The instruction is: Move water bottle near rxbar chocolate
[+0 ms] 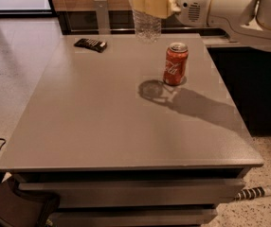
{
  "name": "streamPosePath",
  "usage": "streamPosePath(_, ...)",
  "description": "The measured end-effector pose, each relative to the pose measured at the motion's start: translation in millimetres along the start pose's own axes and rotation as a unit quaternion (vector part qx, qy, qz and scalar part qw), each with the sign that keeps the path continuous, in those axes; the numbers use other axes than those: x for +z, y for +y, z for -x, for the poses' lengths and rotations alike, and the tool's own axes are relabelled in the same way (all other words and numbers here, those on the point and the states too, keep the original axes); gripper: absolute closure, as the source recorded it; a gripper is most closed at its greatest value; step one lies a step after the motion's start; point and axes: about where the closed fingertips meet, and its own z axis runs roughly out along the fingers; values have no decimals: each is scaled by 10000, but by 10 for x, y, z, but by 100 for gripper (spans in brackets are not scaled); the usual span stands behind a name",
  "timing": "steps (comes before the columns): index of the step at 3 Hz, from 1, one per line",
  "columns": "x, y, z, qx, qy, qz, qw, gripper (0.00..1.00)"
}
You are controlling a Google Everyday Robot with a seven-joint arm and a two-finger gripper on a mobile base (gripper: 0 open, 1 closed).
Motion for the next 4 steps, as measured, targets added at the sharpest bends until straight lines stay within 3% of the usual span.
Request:
streamPosePath(2, 752, -598, 24, 232, 210, 396, 9987, 100)
streamPosePath(3, 1082, -800, -102, 425, 201, 504, 9976, 100)
streamPosePath(4, 1285, -920, -219, 562, 213, 412, 9973, 100)
